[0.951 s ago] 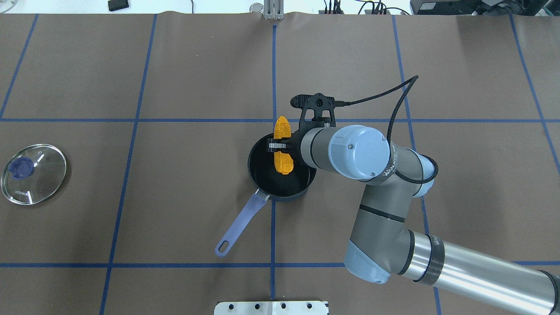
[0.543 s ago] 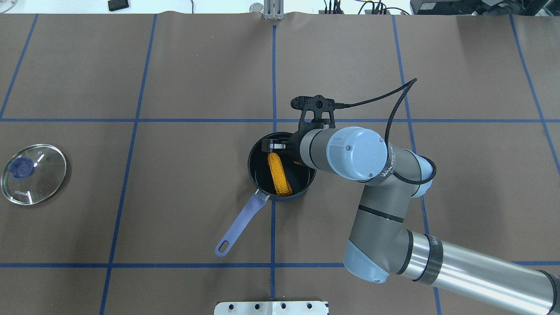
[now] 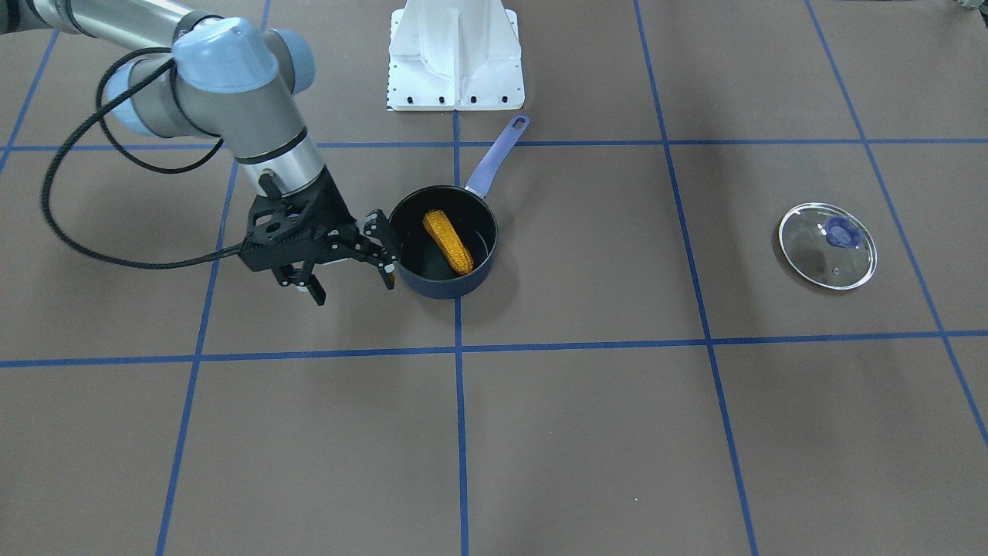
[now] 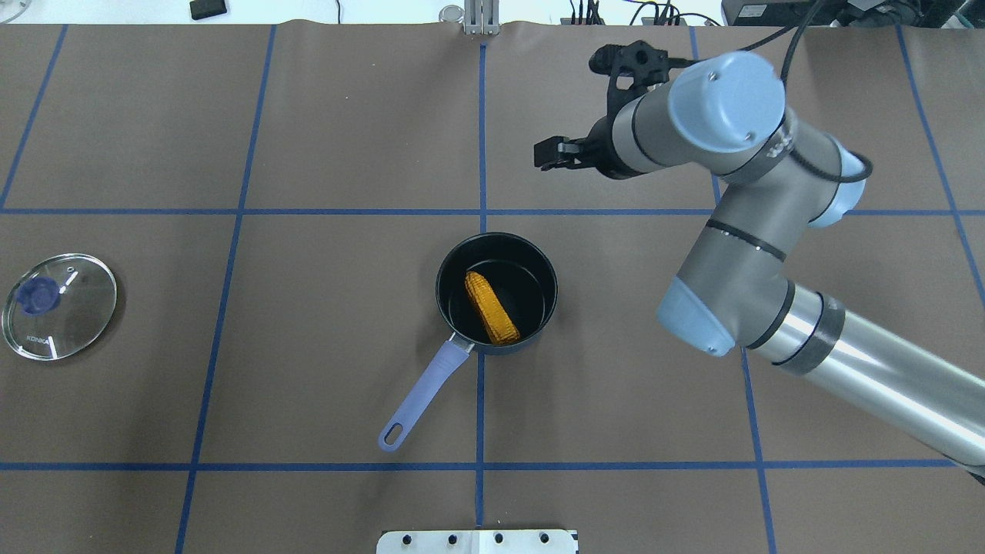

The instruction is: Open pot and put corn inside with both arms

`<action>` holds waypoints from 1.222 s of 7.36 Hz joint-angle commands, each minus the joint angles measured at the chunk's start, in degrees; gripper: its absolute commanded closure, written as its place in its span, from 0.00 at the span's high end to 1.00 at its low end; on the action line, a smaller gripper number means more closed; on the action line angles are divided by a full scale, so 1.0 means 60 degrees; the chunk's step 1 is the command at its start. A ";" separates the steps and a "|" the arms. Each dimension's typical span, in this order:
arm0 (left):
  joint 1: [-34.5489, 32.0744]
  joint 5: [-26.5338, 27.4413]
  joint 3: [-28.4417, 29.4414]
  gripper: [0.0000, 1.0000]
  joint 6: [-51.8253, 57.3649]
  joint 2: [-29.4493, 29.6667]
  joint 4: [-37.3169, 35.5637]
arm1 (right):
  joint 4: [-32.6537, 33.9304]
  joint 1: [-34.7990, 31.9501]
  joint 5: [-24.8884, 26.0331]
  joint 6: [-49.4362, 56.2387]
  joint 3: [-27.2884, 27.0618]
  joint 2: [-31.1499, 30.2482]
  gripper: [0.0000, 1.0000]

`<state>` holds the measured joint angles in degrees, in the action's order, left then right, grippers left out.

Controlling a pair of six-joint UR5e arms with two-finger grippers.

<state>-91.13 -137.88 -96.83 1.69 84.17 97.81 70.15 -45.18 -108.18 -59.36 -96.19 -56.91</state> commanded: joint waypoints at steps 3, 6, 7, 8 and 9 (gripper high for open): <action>-0.0002 0.0774 -0.0063 0.98 0.0084 -0.0520 -0.0304 | 0.1236 -0.3172 -0.2593 0.4493 0.0841 -0.0870 1.00; 0.0056 0.0715 -0.0473 0.98 0.0084 -0.0612 -0.0872 | 0.2238 -0.4959 -0.3398 0.7365 0.0826 -0.2169 1.00; 0.0231 0.0730 -0.0488 0.98 0.0084 -0.0495 -0.1181 | 0.2239 -0.5530 -0.3561 0.8288 0.0812 -0.2900 1.00; 0.0595 0.0802 -0.0474 0.98 0.0099 -0.0334 -0.1329 | 0.2326 -0.6130 -0.3780 0.9080 0.0826 -0.3386 1.00; 0.0831 0.0803 -0.0459 0.98 0.0099 -0.0144 -0.1534 | 0.2602 -0.6586 -0.3797 0.9929 0.0812 -0.3797 1.00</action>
<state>-88.06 -133.22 -99.63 2.26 82.01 90.15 84.27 -80.80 -130.23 -6.24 -91.27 -76.12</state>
